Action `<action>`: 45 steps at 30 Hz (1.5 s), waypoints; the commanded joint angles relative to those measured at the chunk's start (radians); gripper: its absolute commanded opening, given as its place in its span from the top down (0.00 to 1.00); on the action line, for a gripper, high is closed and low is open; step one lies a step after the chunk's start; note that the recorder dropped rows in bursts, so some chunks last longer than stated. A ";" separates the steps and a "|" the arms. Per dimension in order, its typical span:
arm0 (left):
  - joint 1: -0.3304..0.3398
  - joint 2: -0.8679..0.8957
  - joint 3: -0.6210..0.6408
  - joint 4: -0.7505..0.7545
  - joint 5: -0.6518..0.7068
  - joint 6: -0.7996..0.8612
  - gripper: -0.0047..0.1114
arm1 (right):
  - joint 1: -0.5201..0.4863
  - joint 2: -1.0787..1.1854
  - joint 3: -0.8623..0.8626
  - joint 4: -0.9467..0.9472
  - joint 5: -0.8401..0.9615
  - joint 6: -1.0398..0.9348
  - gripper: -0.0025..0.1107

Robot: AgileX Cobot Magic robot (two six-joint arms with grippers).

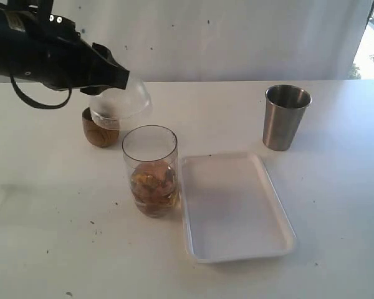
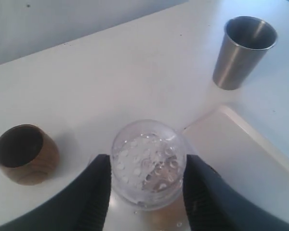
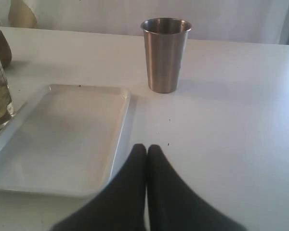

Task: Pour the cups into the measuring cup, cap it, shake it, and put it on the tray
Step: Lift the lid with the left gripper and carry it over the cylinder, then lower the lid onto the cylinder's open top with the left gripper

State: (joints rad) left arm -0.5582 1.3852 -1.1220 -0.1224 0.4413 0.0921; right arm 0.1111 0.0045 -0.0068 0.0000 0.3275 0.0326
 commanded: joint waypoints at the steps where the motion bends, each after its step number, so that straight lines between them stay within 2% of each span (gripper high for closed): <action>1: -0.043 0.024 -0.007 -0.025 -0.006 -0.006 0.96 | -0.004 -0.005 0.007 0.000 -0.009 0.002 0.98; 10: -0.086 0.090 -0.007 -0.053 -0.055 0.018 0.96 | -0.004 -0.005 0.007 0.000 -0.009 0.010 0.98; 18: -0.086 0.090 -0.007 -0.050 -0.057 0.022 0.96 | -0.004 -0.005 0.007 0.000 -0.009 0.010 0.98; 23: -0.086 0.095 -0.007 -0.030 -0.070 0.092 0.96 | -0.004 -0.005 0.007 0.000 -0.009 0.010 0.98; 33: -0.086 0.145 -0.007 -0.030 -0.037 0.092 0.96 | -0.004 -0.005 0.007 0.000 -0.009 0.010 0.98; 45: -0.086 0.108 -0.007 0.004 -0.020 0.092 0.96 | -0.004 -0.005 0.007 0.000 -0.009 0.010 0.98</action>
State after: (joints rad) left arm -0.6394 1.5102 -1.1325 -0.1440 0.3950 0.1793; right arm 0.1111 0.0045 -0.0068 0.0000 0.3275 0.0401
